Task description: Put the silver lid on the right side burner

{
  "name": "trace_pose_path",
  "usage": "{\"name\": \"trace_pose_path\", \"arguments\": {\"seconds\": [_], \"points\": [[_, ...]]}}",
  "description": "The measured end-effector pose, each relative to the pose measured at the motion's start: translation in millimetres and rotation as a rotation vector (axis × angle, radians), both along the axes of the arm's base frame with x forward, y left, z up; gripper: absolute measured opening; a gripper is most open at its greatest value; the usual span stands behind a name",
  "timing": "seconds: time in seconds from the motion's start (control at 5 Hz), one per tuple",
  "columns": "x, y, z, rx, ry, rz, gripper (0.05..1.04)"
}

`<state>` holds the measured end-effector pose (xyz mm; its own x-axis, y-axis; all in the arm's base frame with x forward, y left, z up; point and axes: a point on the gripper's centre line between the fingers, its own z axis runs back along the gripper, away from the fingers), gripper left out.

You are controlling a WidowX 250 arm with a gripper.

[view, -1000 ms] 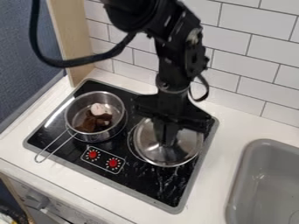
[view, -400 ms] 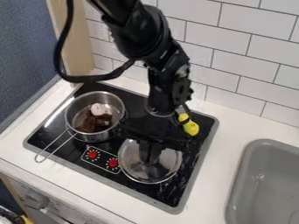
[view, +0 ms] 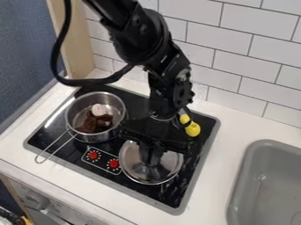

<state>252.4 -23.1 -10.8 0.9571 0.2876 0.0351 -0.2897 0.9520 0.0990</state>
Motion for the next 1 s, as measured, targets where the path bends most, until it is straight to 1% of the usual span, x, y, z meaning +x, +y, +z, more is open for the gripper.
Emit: {"name": "trace_pose_path", "arguments": {"seconds": [0.2,0.4,0.6,0.8,1.0], "points": [[-4.9,1.0,7.0,-0.008,0.018,0.016,0.489],[-3.6,-0.4,17.5,-0.026,-0.003,0.028,0.804],[-1.0,0.0,43.0,-0.023,-0.074,0.049,1.002],[0.7,-7.0,62.7,-0.052,-0.130,0.021,1.002],[3.3,-15.6,66.8,-0.062,-0.135,-0.010,0.999]]}}
